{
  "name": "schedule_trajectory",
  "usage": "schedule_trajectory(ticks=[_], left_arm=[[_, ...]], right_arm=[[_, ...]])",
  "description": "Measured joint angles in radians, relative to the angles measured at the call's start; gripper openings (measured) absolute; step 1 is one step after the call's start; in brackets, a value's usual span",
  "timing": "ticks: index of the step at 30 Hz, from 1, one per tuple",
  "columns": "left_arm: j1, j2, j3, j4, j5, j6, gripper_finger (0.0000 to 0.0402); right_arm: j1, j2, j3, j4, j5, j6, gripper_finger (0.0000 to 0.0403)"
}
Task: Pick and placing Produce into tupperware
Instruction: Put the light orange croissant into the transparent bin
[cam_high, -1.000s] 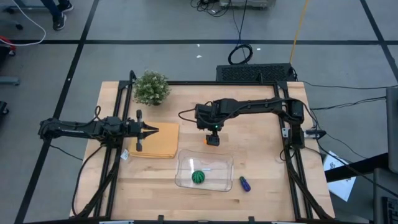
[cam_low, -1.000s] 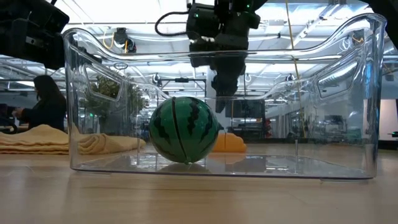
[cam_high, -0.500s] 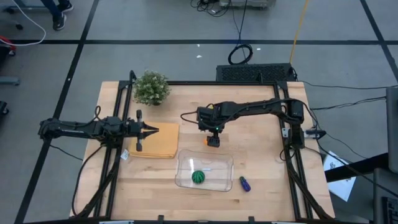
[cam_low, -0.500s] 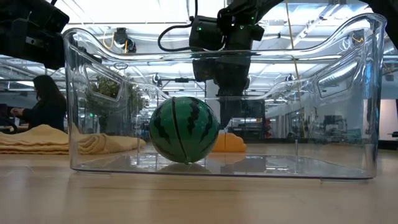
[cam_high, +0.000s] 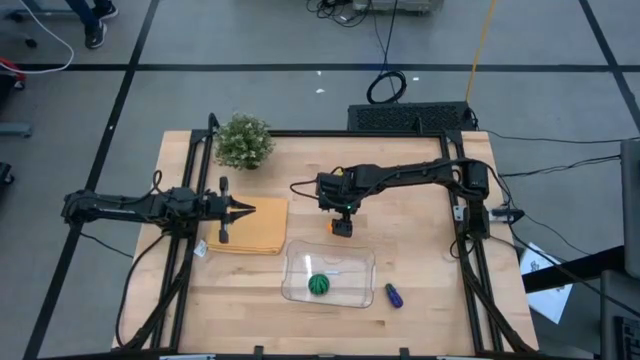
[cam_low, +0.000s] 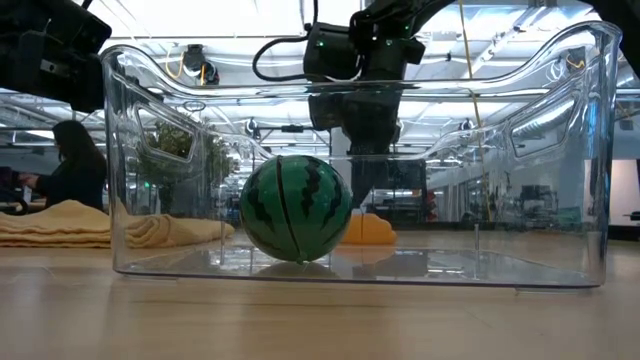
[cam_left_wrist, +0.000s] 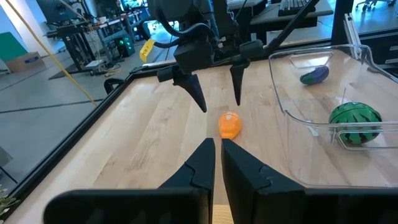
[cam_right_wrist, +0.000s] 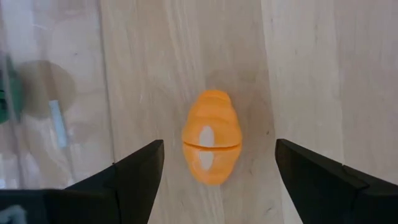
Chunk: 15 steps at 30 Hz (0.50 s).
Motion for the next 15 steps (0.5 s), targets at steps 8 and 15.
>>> schedule_trajectory(ticks=[8, 15], left_arm=[[0.000, 0.000, 0.000, 0.000, 0.000, -0.001, 0.0033], [0.000, 0.000, 0.000, 0.000, 0.000, -0.002, 0.0033]], right_arm=[[0.017, 0.000, -0.048, 0.042, 0.051, 0.022, 0.0300], [0.018, 0.000, -0.071, 0.070, 0.050, 0.028, 0.0300]])
